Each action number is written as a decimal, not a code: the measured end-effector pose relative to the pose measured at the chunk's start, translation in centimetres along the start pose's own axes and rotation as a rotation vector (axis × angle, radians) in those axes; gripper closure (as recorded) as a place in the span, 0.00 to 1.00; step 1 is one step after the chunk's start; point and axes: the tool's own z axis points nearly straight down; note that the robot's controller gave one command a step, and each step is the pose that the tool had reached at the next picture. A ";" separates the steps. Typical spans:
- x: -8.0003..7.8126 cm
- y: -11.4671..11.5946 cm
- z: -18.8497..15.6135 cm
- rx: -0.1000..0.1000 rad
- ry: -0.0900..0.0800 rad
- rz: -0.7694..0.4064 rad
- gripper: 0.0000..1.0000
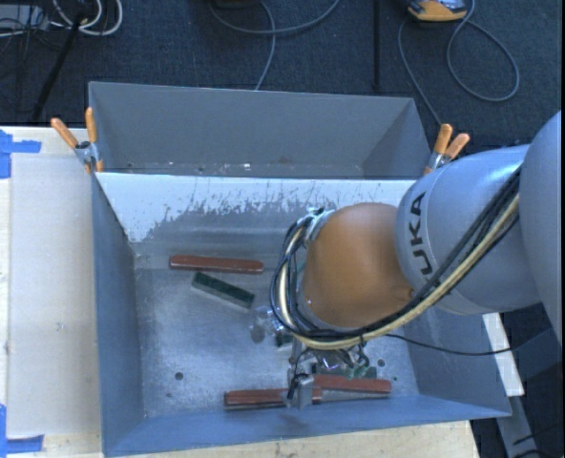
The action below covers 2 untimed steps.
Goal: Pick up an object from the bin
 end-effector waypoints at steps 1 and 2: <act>2.4 -7.6 4.6 0.004 -0.018 0.039 0.00; 2.8 -7.3 4.5 -0.001 0.003 0.035 1.00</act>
Offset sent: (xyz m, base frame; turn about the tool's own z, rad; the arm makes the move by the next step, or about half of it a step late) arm -0.0056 -0.0777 -0.0477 0.0297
